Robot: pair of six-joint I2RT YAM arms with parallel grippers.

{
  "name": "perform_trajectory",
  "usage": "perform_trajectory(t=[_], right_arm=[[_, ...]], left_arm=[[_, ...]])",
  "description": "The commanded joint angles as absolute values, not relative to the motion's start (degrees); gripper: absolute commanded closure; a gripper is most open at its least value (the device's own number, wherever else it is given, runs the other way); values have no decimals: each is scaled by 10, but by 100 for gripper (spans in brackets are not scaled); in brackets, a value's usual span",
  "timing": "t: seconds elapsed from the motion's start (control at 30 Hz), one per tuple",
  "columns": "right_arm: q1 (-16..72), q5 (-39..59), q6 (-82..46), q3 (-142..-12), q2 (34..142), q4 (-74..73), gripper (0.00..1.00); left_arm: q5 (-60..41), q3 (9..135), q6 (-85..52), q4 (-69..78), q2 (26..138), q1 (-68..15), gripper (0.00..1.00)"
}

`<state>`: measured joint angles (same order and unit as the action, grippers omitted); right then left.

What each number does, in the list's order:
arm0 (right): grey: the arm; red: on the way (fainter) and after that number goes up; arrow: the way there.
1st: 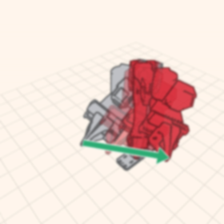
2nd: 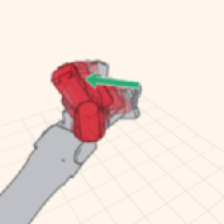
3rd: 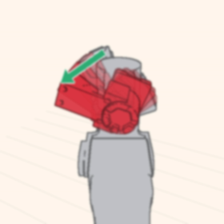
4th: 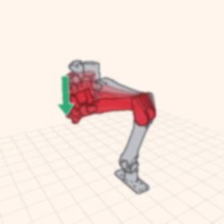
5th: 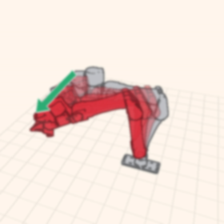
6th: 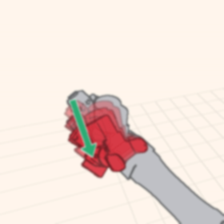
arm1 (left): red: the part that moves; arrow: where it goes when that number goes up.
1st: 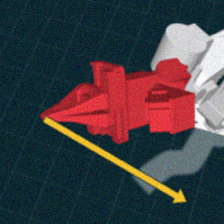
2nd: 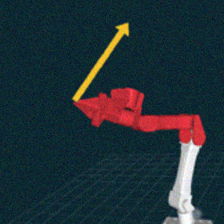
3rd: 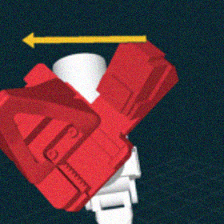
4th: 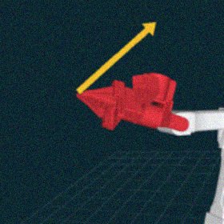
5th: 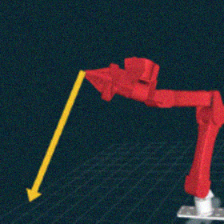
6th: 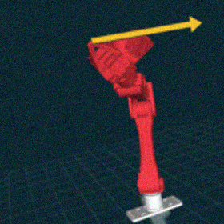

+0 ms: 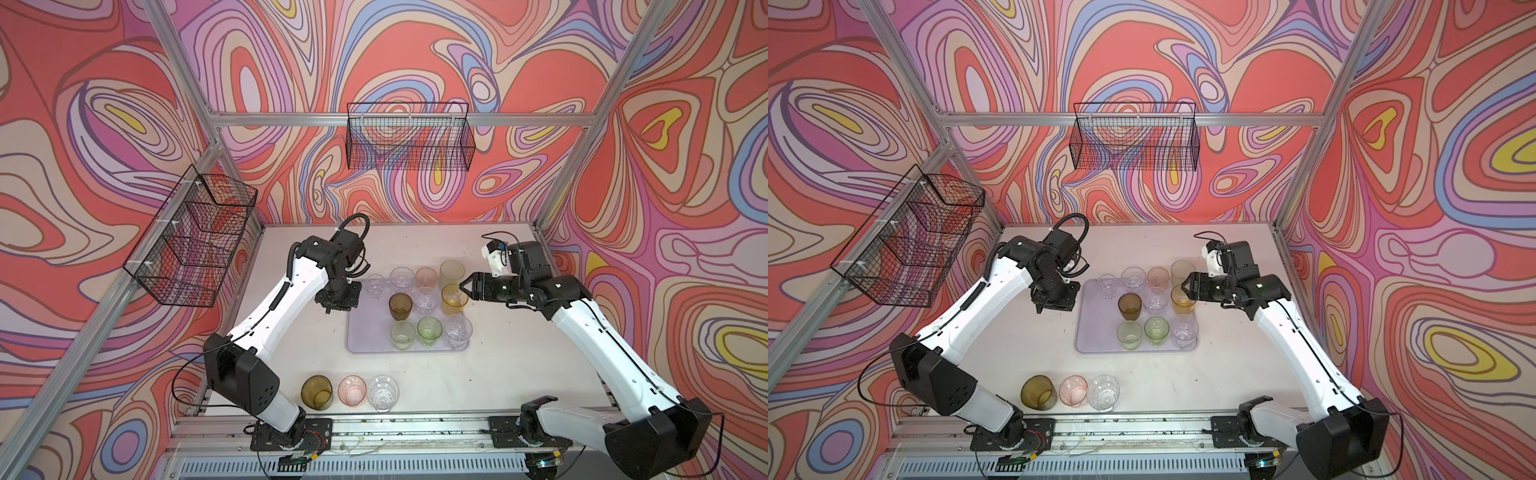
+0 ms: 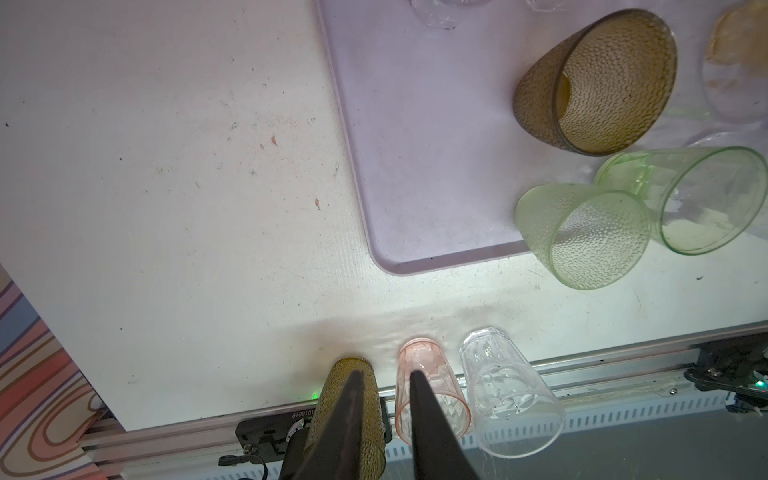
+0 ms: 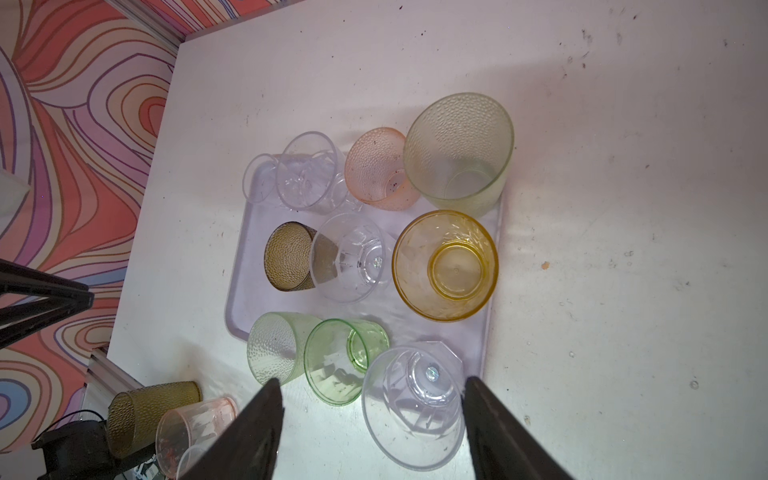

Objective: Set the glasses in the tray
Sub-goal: 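Raise the left gripper and move it back toward the robot's edge, then lower the open left gripper around the tall olive textured cup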

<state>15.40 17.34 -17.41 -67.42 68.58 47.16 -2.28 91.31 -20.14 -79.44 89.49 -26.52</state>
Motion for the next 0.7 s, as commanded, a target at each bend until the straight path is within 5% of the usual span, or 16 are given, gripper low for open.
perform_trajectory(t=[0.0,0.67], right_arm=[[153,172,-167,-673,681,471,30],[152,175,-170,-658,673,457,30]], left_arm=[[-10,899,-262,-840,868,-262,75],[-65,732,-515,-854,705,-263,72]])
